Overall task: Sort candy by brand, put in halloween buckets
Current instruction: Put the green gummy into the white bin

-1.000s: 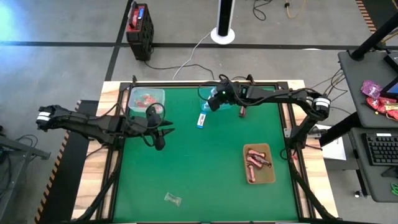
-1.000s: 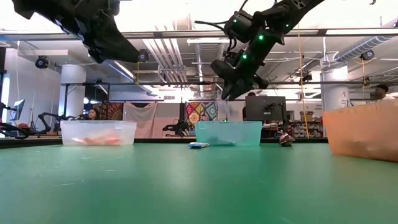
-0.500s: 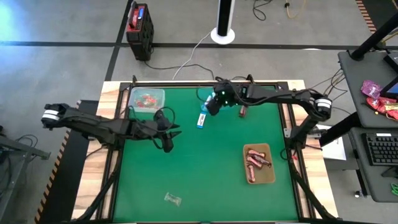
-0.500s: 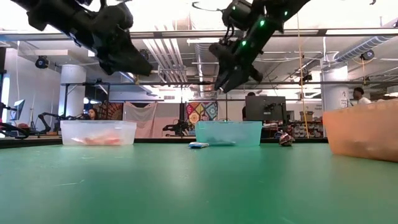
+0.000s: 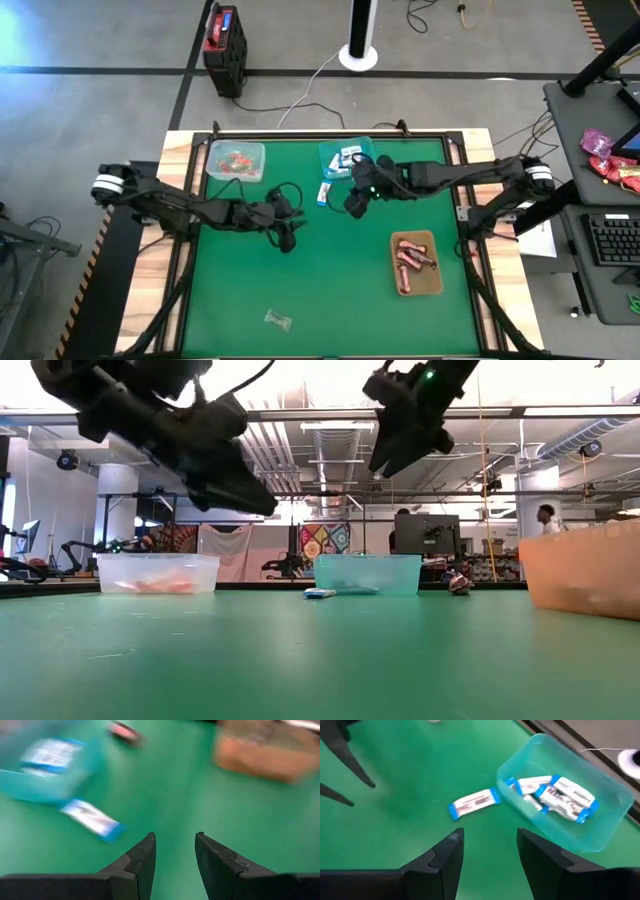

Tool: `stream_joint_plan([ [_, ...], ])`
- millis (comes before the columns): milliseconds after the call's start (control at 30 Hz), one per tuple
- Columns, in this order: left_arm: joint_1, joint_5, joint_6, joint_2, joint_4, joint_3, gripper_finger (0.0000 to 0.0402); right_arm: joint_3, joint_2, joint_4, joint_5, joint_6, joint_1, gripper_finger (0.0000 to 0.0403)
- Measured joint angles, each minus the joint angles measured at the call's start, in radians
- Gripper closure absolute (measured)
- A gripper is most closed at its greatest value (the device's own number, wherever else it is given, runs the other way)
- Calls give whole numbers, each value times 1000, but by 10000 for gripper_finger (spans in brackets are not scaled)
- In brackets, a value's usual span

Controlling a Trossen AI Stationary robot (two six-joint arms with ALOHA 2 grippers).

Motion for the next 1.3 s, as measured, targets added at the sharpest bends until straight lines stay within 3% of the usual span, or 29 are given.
stream_joint_plan([
  [100,-30,202,22,0,-35,0,280,-6,-1,-1,-1,10,45,225],
  [267,-116,660,56,-45,-170,0,280,-9,0,0,0,14,92,225],
  [333,-169,710,58,-57,-199,0,280,-11,0,5,1,20,103,225],
  [567,-392,586,50,-11,-220,-3,277,-31,0,20,38,64,132,225],
  [767,-518,406,-47,72,-203,-1,240,-44,1,24,51,100,151,225],
  [1033,-581,315,-67,198,-135,75,191,-62,1,42,52,114,164,225],
  [1300,-580,283,-81,296,-134,128,222,-66,1,41,51,108,171,225],
])
